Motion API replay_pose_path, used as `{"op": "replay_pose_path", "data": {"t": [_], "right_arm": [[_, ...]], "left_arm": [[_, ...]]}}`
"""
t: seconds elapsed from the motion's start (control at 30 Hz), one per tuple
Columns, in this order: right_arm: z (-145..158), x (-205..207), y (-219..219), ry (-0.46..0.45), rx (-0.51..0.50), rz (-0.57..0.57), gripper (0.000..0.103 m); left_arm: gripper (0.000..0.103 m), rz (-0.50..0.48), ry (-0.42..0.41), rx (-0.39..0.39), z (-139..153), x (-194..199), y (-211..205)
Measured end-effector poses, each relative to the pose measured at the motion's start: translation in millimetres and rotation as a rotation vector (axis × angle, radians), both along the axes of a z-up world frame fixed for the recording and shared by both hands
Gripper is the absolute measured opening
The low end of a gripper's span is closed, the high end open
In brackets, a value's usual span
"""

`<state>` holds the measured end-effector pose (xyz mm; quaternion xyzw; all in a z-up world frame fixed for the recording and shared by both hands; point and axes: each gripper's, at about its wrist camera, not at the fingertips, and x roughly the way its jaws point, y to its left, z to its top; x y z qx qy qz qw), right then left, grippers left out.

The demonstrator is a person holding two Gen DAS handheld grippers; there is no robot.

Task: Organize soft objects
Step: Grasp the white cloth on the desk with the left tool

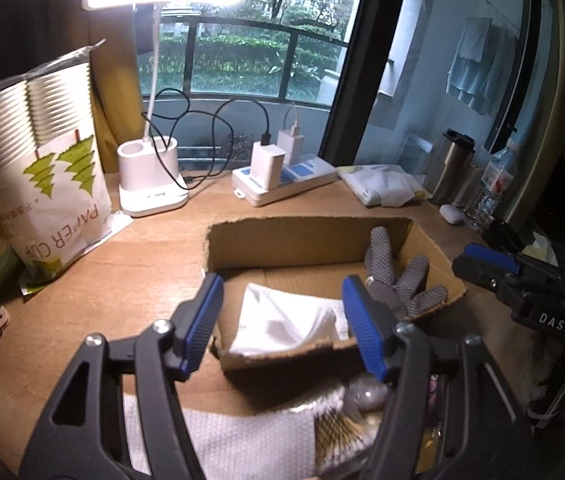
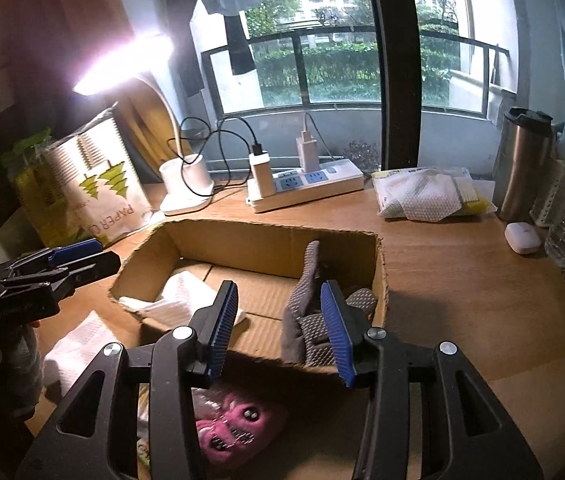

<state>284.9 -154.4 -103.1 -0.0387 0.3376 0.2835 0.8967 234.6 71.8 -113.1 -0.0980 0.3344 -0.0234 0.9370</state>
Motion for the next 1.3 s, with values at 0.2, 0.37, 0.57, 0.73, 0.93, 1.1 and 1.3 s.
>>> {"op": "replay_pose_path", "data": {"t": [0.2, 0.37, 0.57, 0.73, 0.93, 1.1, 1.3], "right_arm": [[6.0, -22.5, 7.4, -0.018, 0.004, 0.017, 0.047], [8.5, -42.2, 15.8, -0.027, 0.0, 0.041, 0.048], [10.2, -62.5, 22.3, -0.038, -0.005, 0.063, 0.049], [9.8, -76.6, 24.8, -0.043, -0.009, 0.077, 0.051], [3.8, -93.0, 27.7, -0.038, -0.024, 0.087, 0.052], [-7.1, -105.0, 28.4, -0.023, -0.039, 0.086, 0.052], [-25.5, -114.8, 24.3, 0.009, -0.056, 0.074, 0.052]], "left_arm": [[0.064, 0.0, -0.017, -0.004, 3.5, -22.7, 1.8], [0.064, -0.002, -0.027, -0.011, 5.0, -40.7, 2.8], [0.064, -0.003, -0.033, -0.014, 4.9, -62.3, 2.3], [0.064, -0.002, -0.042, -0.018, 4.5, -79.6, 2.5], [0.064, -0.004, -0.041, -0.02, -0.2, -95.6, 3.4], [0.065, 0.015, -0.018, -0.023, -13.0, -111.8, 11.1], [0.065, 0.034, 0.034, -0.023, -33.6, -123.9, 18.4]]}}
